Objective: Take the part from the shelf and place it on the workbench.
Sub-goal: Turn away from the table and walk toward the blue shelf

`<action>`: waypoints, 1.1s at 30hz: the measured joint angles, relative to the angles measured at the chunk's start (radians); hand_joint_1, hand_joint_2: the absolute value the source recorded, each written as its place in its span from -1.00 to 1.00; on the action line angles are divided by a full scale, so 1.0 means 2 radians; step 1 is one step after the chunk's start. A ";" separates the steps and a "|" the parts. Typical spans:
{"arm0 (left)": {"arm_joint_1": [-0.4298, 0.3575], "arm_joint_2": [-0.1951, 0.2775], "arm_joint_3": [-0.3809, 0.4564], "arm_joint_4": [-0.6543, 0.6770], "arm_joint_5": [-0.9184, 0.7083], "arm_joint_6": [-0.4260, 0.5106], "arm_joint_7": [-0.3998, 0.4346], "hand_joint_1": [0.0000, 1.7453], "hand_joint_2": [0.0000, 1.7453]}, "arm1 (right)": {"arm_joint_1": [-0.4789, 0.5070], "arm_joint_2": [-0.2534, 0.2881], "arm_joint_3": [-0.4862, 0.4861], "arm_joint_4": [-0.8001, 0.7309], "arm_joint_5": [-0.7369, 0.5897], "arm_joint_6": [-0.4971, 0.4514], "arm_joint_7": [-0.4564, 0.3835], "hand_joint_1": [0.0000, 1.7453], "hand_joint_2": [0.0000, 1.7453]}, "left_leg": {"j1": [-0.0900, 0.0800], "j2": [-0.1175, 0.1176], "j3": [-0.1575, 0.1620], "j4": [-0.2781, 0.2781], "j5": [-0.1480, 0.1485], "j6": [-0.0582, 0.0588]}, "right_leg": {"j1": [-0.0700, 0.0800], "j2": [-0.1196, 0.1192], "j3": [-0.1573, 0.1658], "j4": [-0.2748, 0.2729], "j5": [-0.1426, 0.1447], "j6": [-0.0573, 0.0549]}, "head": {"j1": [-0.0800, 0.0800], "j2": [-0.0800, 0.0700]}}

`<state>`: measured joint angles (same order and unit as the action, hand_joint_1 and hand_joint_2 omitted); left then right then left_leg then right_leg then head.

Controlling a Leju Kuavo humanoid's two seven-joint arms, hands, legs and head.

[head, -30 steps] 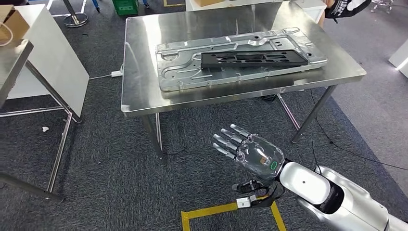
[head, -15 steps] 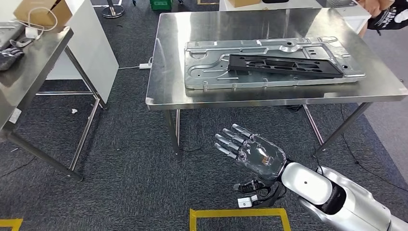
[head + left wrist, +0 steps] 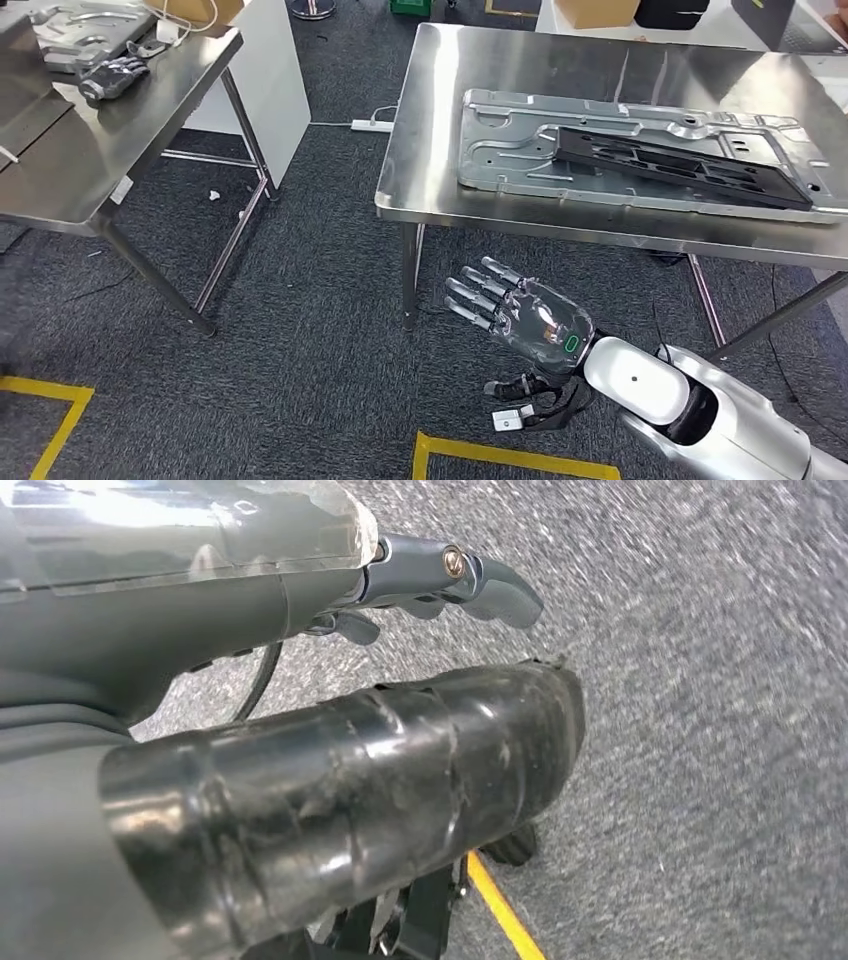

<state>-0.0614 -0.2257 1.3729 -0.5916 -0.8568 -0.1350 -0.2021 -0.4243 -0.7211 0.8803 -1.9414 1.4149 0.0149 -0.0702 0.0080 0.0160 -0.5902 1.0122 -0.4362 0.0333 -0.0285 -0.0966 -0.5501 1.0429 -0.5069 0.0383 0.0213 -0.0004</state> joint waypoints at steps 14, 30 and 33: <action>0.001 -0.002 0.000 -0.001 -0.001 0.002 0.000 -1.00 -1.00 | 0.006 -0.007 -0.001 -0.005 -0.004 0.000 -0.004 -1.00 -1.00 | -0.006 -0.071 -0.006 0.006 0.001 -0.004 | 0.009 0.067 -0.010 -0.011 0.021 -0.023 | -0.001 0.000; 0.001 -0.002 0.000 -0.005 0.000 0.006 0.001 -1.00 -1.00 | 0.003 -0.009 -0.002 -0.011 -0.012 0.000 -0.008 -1.00 -1.00 | 0.002 0.004 0.002 -0.004 0.003 -0.002 | 0.004 -0.007 0.010 -0.013 0.007 -0.002 | -0.004 0.000; 0.000 -0.002 0.000 -0.006 0.000 0.006 0.001 -1.00 -1.00 | 0.003 -0.009 -0.003 -0.012 -0.012 0.001 -0.008 -1.00 -1.00 | 0.004 -0.011 0.004 -0.009 0.008 0.005 | 0.003 0.036 -0.022 0.058 -0.036 0.001 | -0.003 0.000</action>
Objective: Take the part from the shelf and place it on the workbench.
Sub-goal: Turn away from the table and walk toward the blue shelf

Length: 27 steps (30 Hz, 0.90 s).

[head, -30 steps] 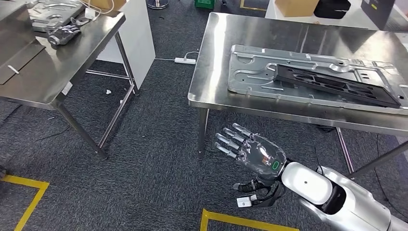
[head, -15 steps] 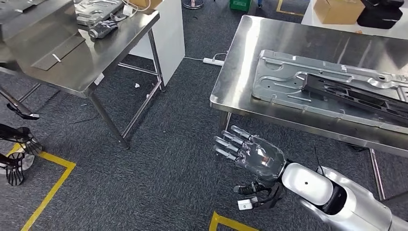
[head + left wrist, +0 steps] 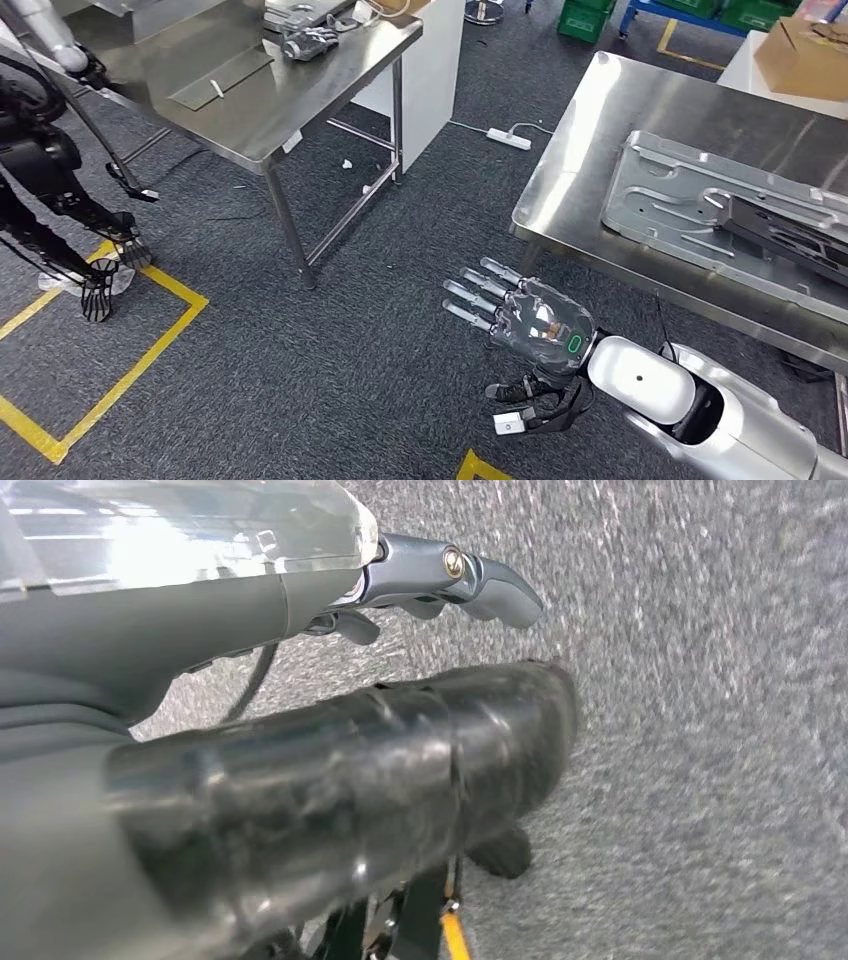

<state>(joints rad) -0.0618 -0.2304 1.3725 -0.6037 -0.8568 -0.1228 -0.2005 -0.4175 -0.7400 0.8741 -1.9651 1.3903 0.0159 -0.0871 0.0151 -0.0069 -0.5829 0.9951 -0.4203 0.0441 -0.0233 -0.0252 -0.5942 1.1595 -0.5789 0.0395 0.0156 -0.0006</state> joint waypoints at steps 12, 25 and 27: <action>0.002 0.000 0.000 0.000 0.000 0.000 0.001 -1.00 -1.00 | -0.009 0.002 0.000 0.001 -0.002 0.002 -0.007 -1.00 -1.00 | -0.003 -0.055 -0.016 0.015 -0.001 -0.017 | 0.001 0.029 0.022 -0.070 0.051 -0.018 | 0.000 0.000; 0.000 0.000 0.000 -0.001 0.000 0.000 0.001 -1.00 -1.00 | -0.011 0.005 0.002 0.001 -0.002 0.003 -0.007 -1.00 -1.00 | -0.007 0.026 -0.001 0.013 -0.015 -0.011 | 0.006 -0.050 0.031 -0.072 0.044 -0.013 | -0.001 0.000; 0.001 0.000 0.000 -0.001 0.000 0.000 0.001 -1.00 -1.00 | -0.012 0.005 0.002 0.001 -0.001 0.003 -0.006 -1.00 -1.00 | -0.006 0.014 0.002 0.008 -0.012 -0.004 | 0.005 -0.050 0.035 -0.071 0.040 -0.006 | -0.001 0.000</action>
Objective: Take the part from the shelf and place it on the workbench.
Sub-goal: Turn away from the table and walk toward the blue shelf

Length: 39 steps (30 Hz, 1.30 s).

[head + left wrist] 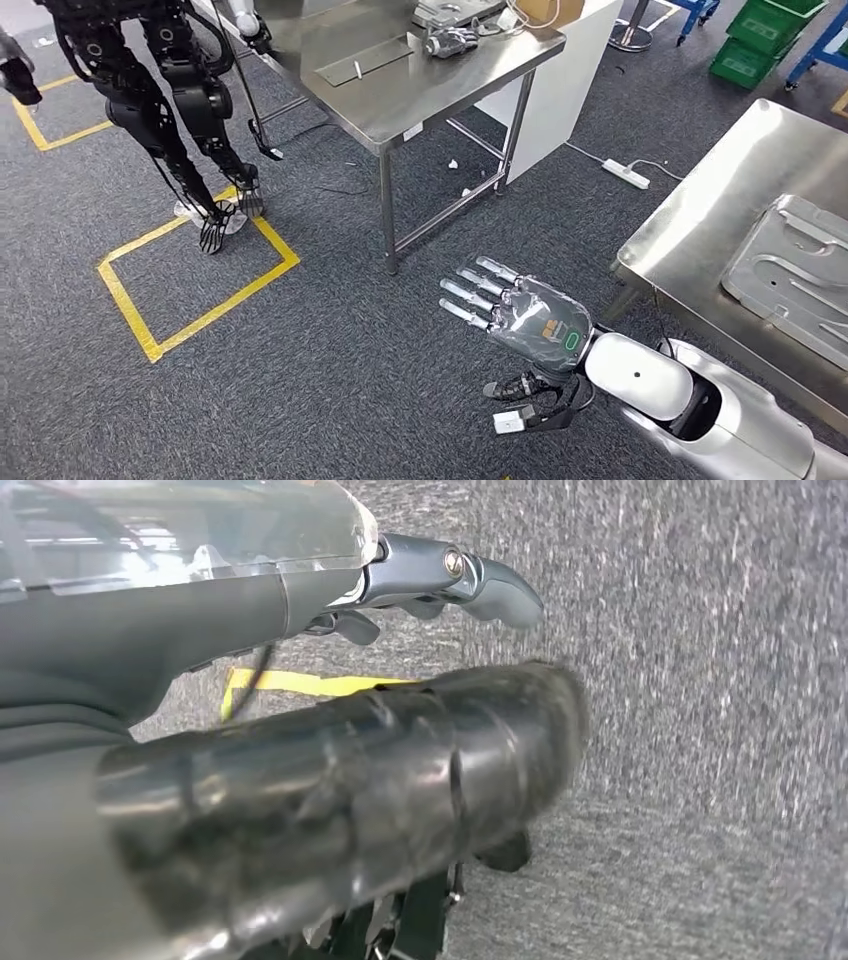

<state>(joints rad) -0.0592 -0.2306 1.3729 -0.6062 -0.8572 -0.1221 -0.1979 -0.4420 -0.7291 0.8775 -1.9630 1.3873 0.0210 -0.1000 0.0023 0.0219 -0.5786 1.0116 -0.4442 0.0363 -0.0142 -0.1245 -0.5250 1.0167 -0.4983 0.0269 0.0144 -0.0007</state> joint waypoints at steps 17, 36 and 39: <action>0.001 -0.001 0.000 0.000 -0.001 0.000 -0.006 -1.00 0.00 | 0.010 0.000 0.002 0.006 0.015 -0.003 0.018 -1.00 -1.00 | 0.002 -0.052 -0.017 0.022 -0.007 -0.011 | -0.002 0.067 -0.008 -0.013 0.019 -0.018 | 0.000 0.000; -0.002 0.000 0.000 -0.001 -0.001 0.001 0.000 -1.00 1.00 | 0.015 0.001 0.002 0.010 0.016 -0.003 0.016 -1.00 -1.00 | 0.003 -0.027 -0.011 0.002 0.011 0.010 | -0.004 0.060 -0.062 0.132 -0.069 0.007 | 0.002 0.000; -0.002 0.000 0.000 -0.001 -0.001 0.002 0.000 -1.00 1.00 | 0.016 0.001 0.002 0.011 0.016 -0.003 0.015 -1.00 -1.00 | -0.001 -0.048 -0.011 0.003 0.012 0.010 | -0.002 0.066 -0.051 0.098 -0.031 0.000 | 0.002 0.000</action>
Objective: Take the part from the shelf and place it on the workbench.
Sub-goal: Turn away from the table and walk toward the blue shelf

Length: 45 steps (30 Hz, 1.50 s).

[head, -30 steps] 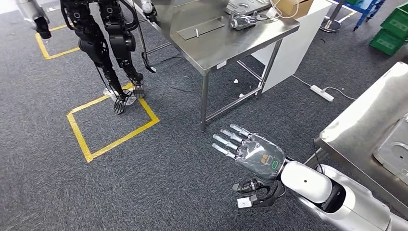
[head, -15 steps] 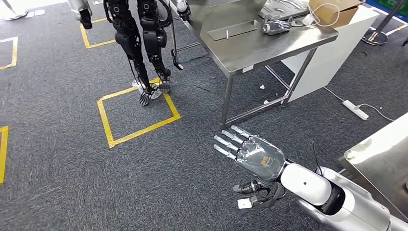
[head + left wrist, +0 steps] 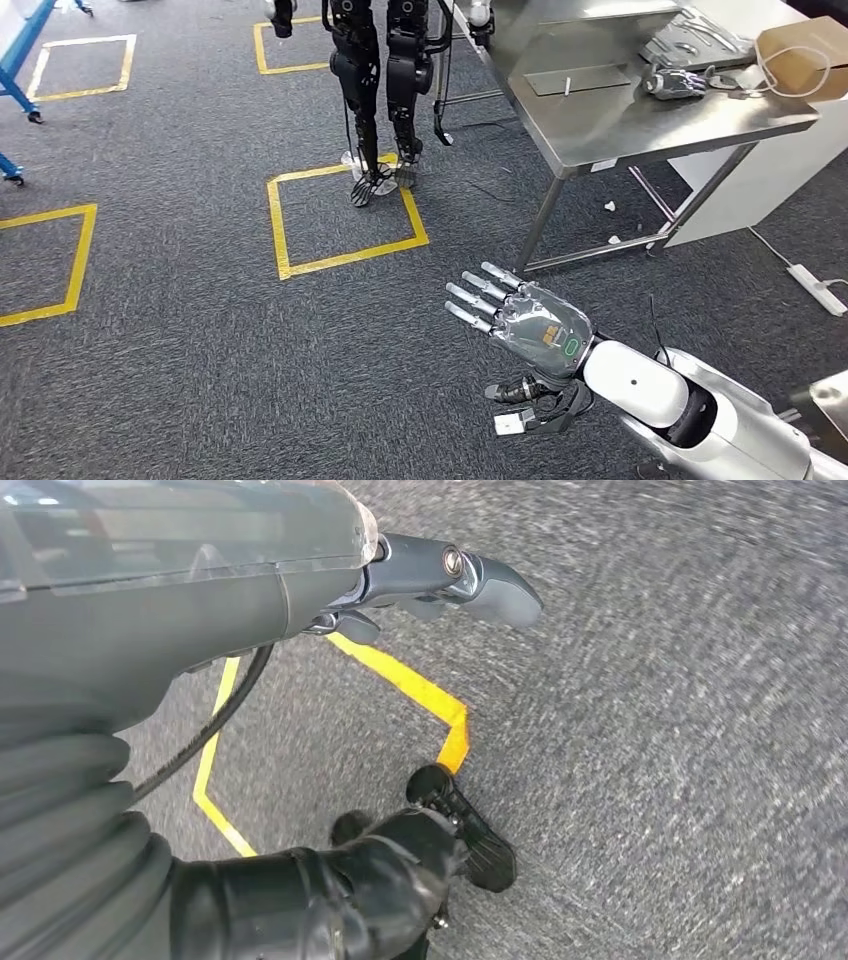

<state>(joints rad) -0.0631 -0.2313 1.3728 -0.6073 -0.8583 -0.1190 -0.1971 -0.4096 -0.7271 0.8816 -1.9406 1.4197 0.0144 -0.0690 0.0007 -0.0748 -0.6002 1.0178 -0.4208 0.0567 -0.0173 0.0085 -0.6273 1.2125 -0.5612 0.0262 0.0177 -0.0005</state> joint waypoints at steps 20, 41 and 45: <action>0.000 -0.002 0.000 -0.001 0.000 0.001 0.001 -1.00 1.00 | 0.002 0.003 0.000 0.001 0.001 0.000 0.001 -1.00 -1.00 | 0.005 0.062 0.000 0.006 -0.010 -0.018 | 0.008 -0.065 0.052 -0.103 0.034 -0.008 | 0.000 0.000; 0.000 0.002 0.000 -0.001 -0.010 0.000 -0.002 -1.00 1.00 | 0.002 0.004 0.003 0.004 0.001 0.001 -0.005 -1.00 -1.00 | 0.004 0.023 -0.045 0.074 -0.039 -0.020 | 0.005 -0.002 0.046 -0.114 0.049 -0.026 | 0.000 0.000; 0.001 0.003 0.000 -0.001 -0.010 0.000 -0.002 -1.00 1.00 | 0.002 0.004 0.004 0.004 0.001 0.001 -0.005 -1.00 -1.00 | 0.007 0.035 -0.063 0.123 -0.053 -0.027 | 0.007 -0.032 0.043 -0.109 0.046 -0.026 | 0.000 0.000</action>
<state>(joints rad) -0.0617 -0.2261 1.3722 -0.6084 -0.8778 -0.1190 -0.2007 -0.4056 -0.7198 0.8892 -1.9326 1.4208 0.0168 -0.0800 0.0138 -0.0049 -0.7252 1.2648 -0.5272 0.0035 -0.0034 -0.0546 -0.5413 0.9935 -0.4685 -0.0251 0.0168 -0.0005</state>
